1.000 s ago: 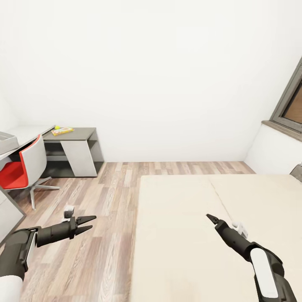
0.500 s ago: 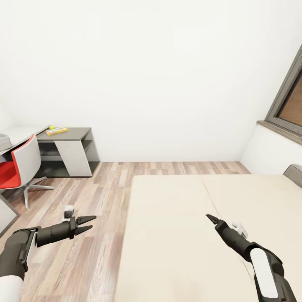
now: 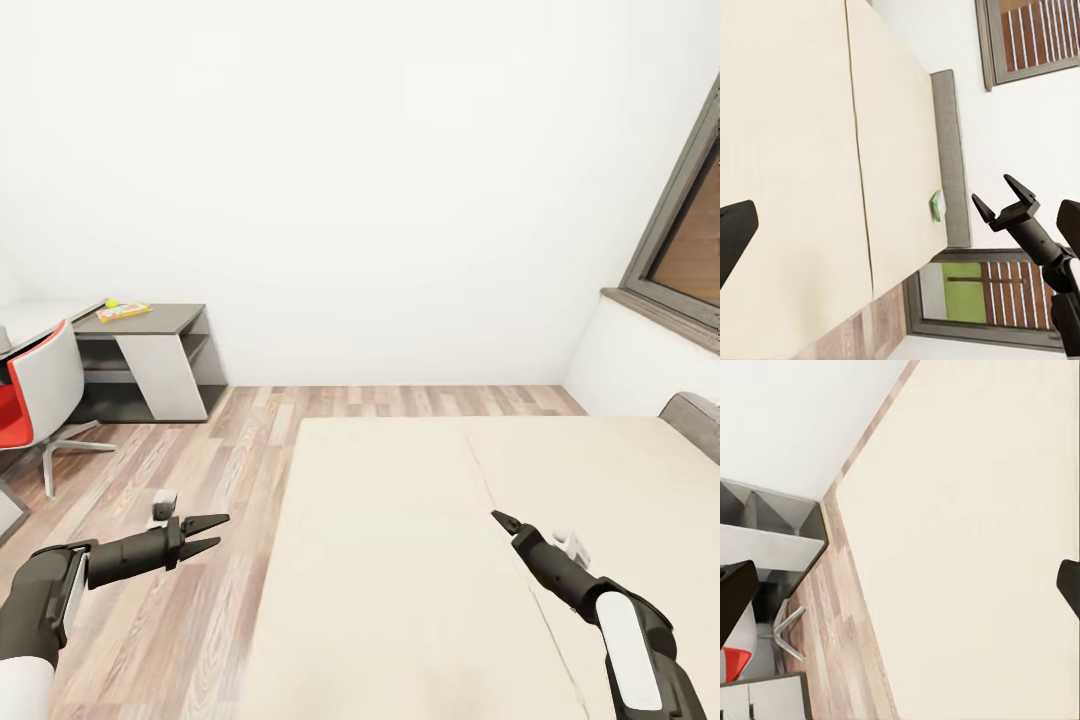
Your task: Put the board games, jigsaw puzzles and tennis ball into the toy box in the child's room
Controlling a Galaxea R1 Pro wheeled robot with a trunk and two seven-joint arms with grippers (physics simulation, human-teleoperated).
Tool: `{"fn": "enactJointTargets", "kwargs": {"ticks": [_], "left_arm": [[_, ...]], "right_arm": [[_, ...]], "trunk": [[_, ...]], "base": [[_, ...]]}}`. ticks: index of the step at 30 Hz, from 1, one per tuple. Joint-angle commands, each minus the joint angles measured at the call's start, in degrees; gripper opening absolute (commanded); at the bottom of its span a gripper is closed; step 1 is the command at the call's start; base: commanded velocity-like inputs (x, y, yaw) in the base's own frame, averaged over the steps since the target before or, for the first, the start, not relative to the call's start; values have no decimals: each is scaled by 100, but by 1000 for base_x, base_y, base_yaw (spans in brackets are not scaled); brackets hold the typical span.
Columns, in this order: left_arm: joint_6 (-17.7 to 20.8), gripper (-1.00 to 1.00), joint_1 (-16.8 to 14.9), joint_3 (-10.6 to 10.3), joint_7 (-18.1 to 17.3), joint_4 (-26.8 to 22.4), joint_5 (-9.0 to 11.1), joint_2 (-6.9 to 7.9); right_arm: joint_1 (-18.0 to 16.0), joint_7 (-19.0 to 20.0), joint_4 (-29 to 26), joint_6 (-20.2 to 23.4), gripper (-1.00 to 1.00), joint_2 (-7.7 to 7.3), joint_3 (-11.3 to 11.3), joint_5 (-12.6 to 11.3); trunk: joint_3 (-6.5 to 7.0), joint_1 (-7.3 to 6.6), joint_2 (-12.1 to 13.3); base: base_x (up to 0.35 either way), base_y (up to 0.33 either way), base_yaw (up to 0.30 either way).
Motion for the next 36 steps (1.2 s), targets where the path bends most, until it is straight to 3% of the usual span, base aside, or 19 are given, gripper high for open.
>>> {"fn": "enactJointTargets", "kwargs": {"ticks": [1, 36], "left_arm": [[60, 100, -7, 14, -52, -6, -60, -3], [60, 100, -7, 14, -52, -6, -61, -3]], "right_arm": [[-7, 35, -2, 36, 100, 5, -20, 21], [-7, 38, -4, 40, 100, 1, -20, 19]], "trunk": [[-12, 4, -13], [-12, 4, -13]], "base": [[0, -245, 0], [0, -245, 0]]}}
